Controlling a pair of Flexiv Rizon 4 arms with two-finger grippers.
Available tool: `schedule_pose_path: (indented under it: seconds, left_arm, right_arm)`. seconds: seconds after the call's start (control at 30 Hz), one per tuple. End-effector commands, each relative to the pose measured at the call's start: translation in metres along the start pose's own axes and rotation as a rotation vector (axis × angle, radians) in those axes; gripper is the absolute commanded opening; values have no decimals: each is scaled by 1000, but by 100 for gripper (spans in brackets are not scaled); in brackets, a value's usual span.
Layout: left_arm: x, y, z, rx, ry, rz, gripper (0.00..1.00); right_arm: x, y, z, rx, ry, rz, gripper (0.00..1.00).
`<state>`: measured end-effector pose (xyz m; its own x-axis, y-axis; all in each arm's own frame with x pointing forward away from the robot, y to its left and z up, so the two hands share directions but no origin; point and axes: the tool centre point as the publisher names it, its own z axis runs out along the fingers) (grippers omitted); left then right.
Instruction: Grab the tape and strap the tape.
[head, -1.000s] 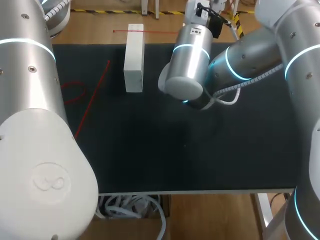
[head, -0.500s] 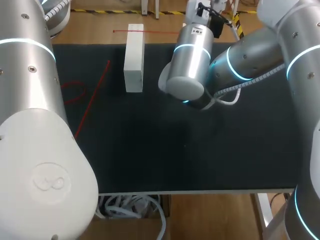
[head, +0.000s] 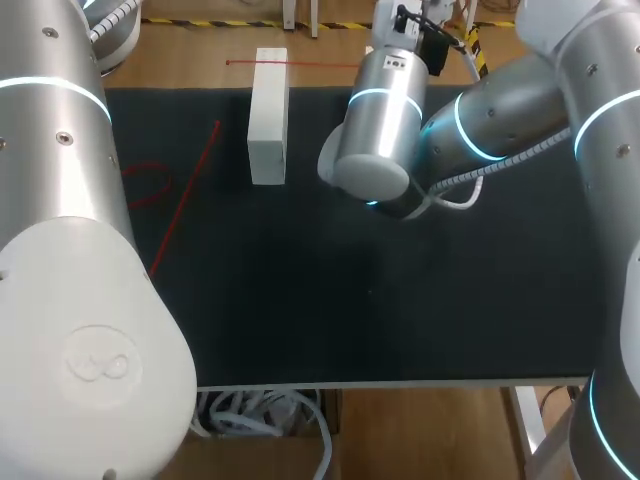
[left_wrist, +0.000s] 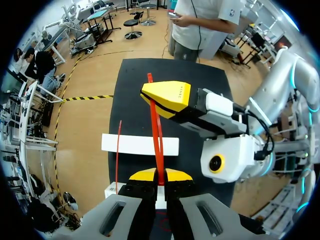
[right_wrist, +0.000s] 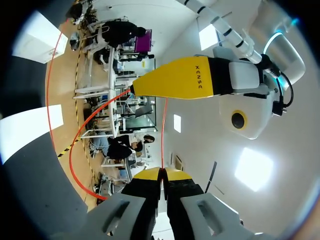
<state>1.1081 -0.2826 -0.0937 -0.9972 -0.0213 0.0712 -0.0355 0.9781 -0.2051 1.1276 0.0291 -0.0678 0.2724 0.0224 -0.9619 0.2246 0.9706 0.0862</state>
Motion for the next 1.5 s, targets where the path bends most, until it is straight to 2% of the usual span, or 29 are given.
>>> schedule_pose_path:
  seconds: [0.03,0.37,0.4,0.43,1.03,1.5]
  left_arm:
    - [-3,-3,-3,-10,8,-1,0]
    - [-3,-3,-3,-10,8,-1,0]
    - [-3,-3,-3,-10,8,-1,0]
    - [-3,-3,-3,-10,8,-1,0]
    - [-3,-3,-3,-10,8,-1,0]
    - [-3,-3,-3,-10,8,-1,0]
  right_arm:
    - [-9,-5,2,-9,14,-1,0]
    - [-10,-6,1,-78,31,-12,0]
    - [-10,-6,1,-42,36,-43,0]
    - [-10,-6,2,-77,24,-41,0]
    - [-4,-5,2,-37,34,-76,0]
    - [1,0,-2,-41,44,-93,0]
